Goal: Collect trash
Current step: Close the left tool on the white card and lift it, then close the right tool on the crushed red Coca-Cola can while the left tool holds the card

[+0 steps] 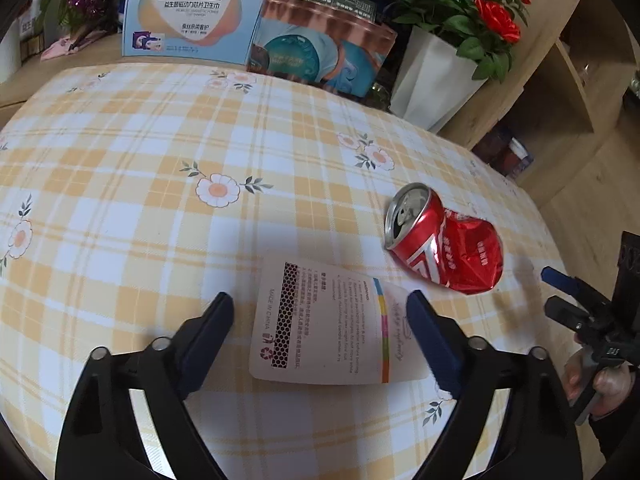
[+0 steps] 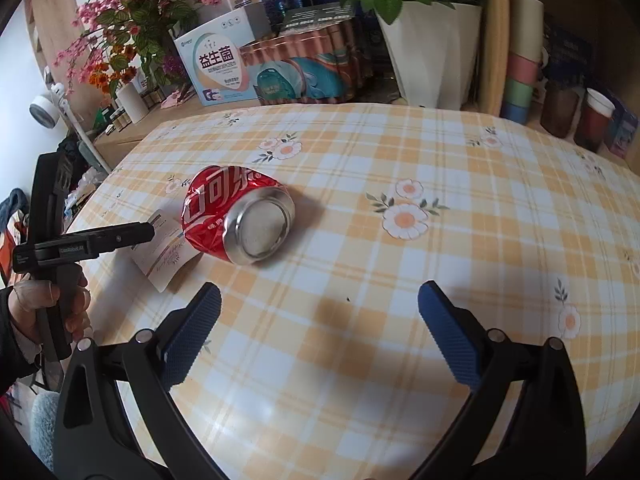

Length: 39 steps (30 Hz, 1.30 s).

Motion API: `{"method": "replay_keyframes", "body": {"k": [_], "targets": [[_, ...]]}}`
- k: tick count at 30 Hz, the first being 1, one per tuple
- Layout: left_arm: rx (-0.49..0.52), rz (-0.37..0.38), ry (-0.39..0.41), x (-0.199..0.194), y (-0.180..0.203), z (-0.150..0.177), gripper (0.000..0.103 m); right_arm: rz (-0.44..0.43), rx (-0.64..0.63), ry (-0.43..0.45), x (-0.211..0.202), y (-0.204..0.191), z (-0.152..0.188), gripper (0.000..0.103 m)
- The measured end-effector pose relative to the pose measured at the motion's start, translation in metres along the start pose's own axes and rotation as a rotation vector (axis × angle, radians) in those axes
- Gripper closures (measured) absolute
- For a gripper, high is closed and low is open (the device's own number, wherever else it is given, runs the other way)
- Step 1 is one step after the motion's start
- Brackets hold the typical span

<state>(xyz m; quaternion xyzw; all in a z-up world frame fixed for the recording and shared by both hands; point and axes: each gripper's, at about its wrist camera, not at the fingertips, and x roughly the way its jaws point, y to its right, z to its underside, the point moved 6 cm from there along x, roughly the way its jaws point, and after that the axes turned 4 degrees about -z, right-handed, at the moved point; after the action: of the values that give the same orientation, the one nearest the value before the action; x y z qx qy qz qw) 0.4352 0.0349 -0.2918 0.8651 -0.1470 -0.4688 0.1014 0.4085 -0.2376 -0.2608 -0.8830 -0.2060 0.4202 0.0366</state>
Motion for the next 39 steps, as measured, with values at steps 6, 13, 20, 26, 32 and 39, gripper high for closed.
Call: {"method": "replay_keyframes", "body": {"k": [6,13,20,26,32,39], "targets": [[0.058,-0.043,-0.03,0.0,0.003,0.003,0.076,-0.014,-0.066,0.001,0.007,-0.016,-0.013,0.006],[0.075,-0.06,0.018,-0.028,0.006,0.019,0.093,-0.025,-0.093,-0.003,0.001,-0.028,-0.014,0.006],[0.081,-0.061,0.1,-0.069,0.008,0.036,0.098,-0.012,-0.145,-0.019,0.0,-0.039,-0.013,0.006],[0.072,-0.074,0.168,-0.102,0.001,0.027,0.101,0.041,-0.349,-0.073,0.029,-0.067,-0.025,0.006],[0.064,-0.07,0.196,-0.119,-0.008,0.026,0.102,0.095,-0.544,-0.148,0.071,-0.101,-0.035,0.006],[0.077,-0.062,0.209,-0.127,-0.008,0.03,0.103,0.156,-0.547,-0.262,0.116,-0.104,-0.048,0.007]]}}
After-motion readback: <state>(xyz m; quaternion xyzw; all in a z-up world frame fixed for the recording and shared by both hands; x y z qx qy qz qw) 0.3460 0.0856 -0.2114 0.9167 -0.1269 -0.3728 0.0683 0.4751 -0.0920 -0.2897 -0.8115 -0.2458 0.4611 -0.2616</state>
